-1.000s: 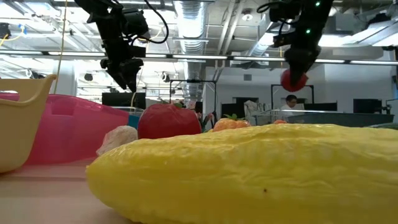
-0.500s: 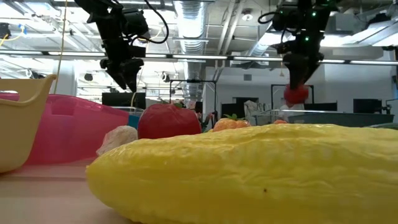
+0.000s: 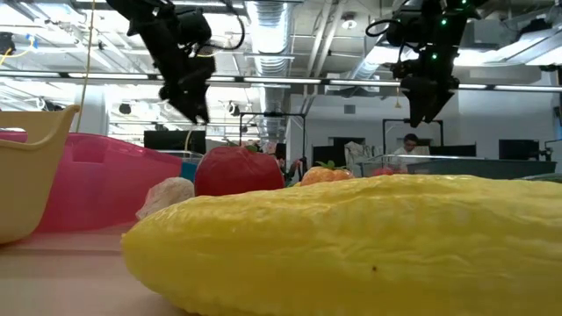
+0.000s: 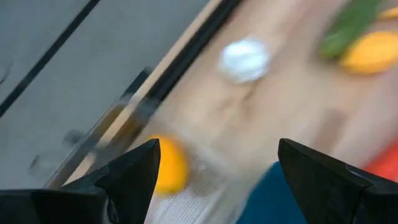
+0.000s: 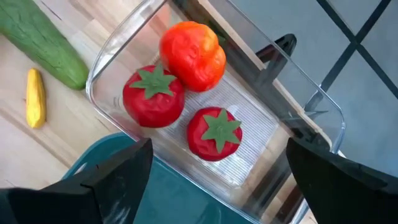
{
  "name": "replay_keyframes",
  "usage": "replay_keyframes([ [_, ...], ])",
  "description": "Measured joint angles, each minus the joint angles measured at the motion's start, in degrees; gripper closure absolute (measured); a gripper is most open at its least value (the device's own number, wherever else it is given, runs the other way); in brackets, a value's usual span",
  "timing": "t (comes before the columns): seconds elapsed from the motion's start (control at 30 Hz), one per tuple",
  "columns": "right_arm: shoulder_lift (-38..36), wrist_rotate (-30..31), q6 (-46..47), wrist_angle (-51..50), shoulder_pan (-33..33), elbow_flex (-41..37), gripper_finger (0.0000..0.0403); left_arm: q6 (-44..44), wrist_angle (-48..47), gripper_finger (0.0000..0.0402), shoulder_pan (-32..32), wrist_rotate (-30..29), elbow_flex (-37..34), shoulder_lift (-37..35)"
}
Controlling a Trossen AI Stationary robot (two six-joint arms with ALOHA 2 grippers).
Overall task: Sort produce into baskets
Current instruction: Put the top orange carrot into the blue bin
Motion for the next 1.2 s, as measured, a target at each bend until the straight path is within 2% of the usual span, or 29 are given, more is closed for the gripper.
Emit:
replay_keyframes([
  [0.13,0.00,0.02,0.00,-0.01,0.00,0.00,0.0007,4.89,2.32,0.0088,-3.97,7.09,0.00,0.00],
  [0.2,0.00,0.02,0.00,0.00,0.00,0.00,0.0007,7.42,2.50,0.0088,-6.67,8.67,0.00,0.25],
  [0.37,0.00,0.01,0.02,0.00,0.02,0.00,0.0007,11.54,1.76,0.0088,-13.95,9.05,0.04,1.73],
  [0.63,0.00,-0.20,0.04,0.00,0.13,0.00,0.0007,9.95,1.83,0.0109,-22.44,7.15,-0.02,10.05],
  [1.0,0.00,-1.42,1.40,0.00,0.13,0.00,0.0007,7.73,3.50,0.0146,-24.12,1.63,-0.02,22.27],
  [1.2,0.00,-1.49,2.01,0.02,0.13,0.00,0.0007,7.79,3.43,0.0150,-24.12,1.97,0.00,25.65],
])
